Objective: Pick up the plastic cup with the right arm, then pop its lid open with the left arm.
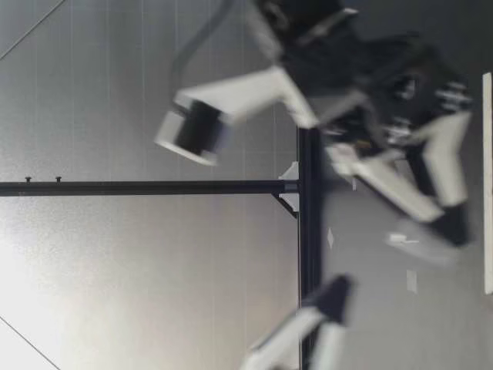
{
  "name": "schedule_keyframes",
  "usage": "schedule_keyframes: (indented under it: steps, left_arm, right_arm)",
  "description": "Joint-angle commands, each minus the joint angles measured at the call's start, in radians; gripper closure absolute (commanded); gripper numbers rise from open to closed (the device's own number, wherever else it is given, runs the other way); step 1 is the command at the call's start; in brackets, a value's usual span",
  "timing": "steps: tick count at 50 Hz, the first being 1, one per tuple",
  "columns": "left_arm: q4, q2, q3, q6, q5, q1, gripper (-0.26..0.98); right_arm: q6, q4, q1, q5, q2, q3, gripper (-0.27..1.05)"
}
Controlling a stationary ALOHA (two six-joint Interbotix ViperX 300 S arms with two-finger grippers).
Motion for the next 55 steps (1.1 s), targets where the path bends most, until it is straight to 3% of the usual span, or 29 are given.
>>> schedule_keyframes:
  steps: [1,8,15,23,28,35,41,46,55]
  left_arm:
    - [-0.049,-0.087,0.038,-0.041,-0.094,0.005,0.73]
    - [-0.089,-0.169,0.144,-0.173,-0.288,0.005,0.63]
    - [-0.087,-0.195,0.195,-0.371,-0.403,0.005,0.44]
    - [-0.084,-0.179,0.176,-0.606,-0.431,0.005,0.16]
    - [-0.084,-0.147,0.141,-0.736,-0.407,0.003,0.05]
    - [-0.078,-0.084,0.080,-0.885,-0.336,0.003,0.06]
    - [-0.021,-0.051,0.029,-0.977,-0.307,0.002,0.08]
    - [0.012,-0.038,0.008,-1.006,-0.307,0.002,0.08]
    - [0.020,-0.043,-0.008,-1.006,-0.330,0.002,0.08]
  right_arm:
    - [-0.031,-0.002,0.002,-0.048,-0.098,0.018,0.41]
    - [-0.095,-0.002,0.002,-0.195,-0.181,0.104,0.41]
    - [-0.152,0.000,0.000,-0.417,-0.202,0.186,0.41]
    - [-0.242,0.031,-0.002,-0.703,-0.152,0.230,0.41]
    - [-0.279,0.058,-0.003,-0.799,-0.089,0.215,0.41]
    - [-0.290,0.081,-0.011,-0.834,-0.031,0.167,0.41]
    - [-0.293,0.081,-0.017,-0.833,-0.023,0.138,0.41]
    - [-0.293,0.080,-0.021,-0.821,-0.025,0.127,0.41]
    - [-0.293,0.078,-0.025,-0.765,-0.006,0.109,0.41]
